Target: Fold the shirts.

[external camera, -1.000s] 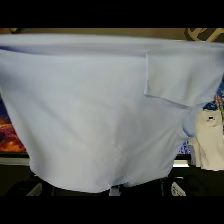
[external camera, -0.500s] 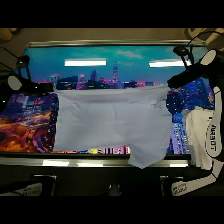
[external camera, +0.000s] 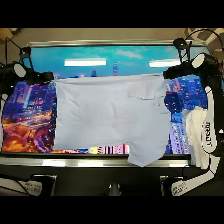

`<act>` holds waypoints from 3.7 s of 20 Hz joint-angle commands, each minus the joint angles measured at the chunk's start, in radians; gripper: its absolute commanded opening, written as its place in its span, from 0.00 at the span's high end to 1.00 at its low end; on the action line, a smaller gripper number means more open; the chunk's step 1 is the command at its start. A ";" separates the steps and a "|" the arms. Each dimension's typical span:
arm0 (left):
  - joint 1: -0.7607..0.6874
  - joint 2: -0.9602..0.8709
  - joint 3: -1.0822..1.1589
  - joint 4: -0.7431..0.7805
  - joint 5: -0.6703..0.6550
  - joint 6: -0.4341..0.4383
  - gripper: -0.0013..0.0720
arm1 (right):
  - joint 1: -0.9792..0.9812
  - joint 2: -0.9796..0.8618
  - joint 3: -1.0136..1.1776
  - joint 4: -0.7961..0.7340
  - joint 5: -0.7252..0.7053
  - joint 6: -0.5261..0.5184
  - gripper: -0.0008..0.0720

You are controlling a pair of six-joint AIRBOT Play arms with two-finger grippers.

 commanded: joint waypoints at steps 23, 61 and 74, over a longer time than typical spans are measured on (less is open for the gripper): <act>0.121 0.322 -0.640 -0.069 -0.472 0.144 0.30 | -0.156 0.219 -0.401 -0.074 0.631 -0.049 0.39; 0.116 0.417 -0.993 -0.297 -0.254 0.245 0.94 | -0.154 0.526 -1.219 0.128 0.300 -0.074 0.72; 0.114 0.364 -0.511 -0.286 -0.239 0.232 0.95 | -0.154 0.379 -0.578 0.230 0.228 -0.134 0.96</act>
